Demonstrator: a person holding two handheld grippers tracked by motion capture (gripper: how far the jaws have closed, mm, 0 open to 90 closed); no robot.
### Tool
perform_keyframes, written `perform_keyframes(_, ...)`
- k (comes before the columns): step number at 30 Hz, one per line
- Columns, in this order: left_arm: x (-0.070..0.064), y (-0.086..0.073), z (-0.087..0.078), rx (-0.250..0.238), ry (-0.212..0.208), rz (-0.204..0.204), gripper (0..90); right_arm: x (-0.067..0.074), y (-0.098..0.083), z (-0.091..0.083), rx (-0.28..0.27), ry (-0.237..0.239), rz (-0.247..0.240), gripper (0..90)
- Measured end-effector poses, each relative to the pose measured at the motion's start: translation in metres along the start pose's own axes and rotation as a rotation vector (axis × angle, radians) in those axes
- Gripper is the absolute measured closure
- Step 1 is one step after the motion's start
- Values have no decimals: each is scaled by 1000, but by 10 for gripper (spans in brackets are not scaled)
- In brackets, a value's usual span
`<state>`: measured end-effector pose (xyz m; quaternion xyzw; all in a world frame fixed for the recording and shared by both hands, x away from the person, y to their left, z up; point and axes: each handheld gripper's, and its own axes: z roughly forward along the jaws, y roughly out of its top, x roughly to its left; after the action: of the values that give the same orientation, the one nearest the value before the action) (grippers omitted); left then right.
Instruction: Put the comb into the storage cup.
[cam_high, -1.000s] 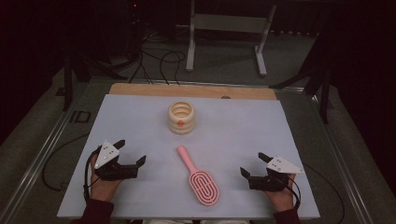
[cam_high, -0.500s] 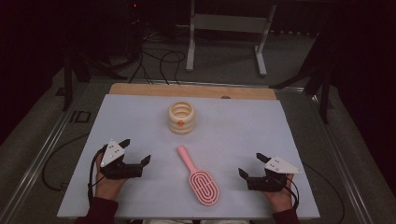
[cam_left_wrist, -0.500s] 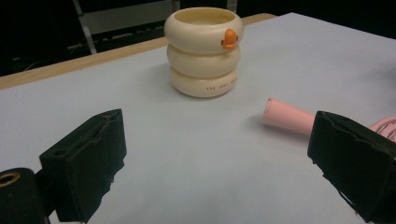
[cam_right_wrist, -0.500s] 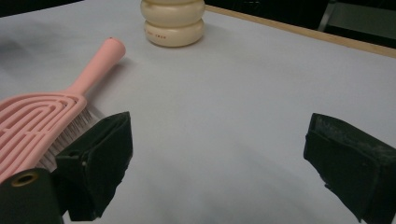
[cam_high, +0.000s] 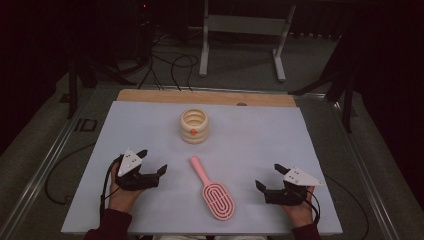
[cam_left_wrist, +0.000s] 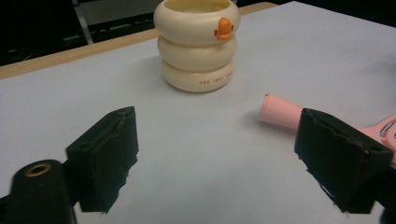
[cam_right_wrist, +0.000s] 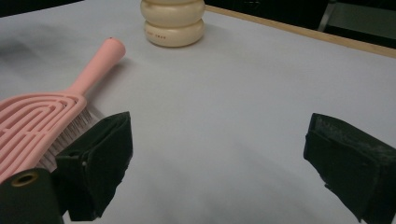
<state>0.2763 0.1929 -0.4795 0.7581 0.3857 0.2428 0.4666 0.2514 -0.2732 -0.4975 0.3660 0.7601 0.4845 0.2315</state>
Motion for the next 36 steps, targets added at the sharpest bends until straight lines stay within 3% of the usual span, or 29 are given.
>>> perform_keyframes(6,-5,0,8,23,-9,6,174,0,0,0,0,0,1,82)
perform_keyframes(13,-13,0,17,45,-29,19,265,0,0,0,-1,0,-2,82)
perform_keyframes(21,-23,-2,24,60,-126,42,480,-1,0,0,-1,0,-3,82)
perform_keyframes(36,-38,-5,33,101,-276,48,664,0,0,0,-1,-2,-2,82)
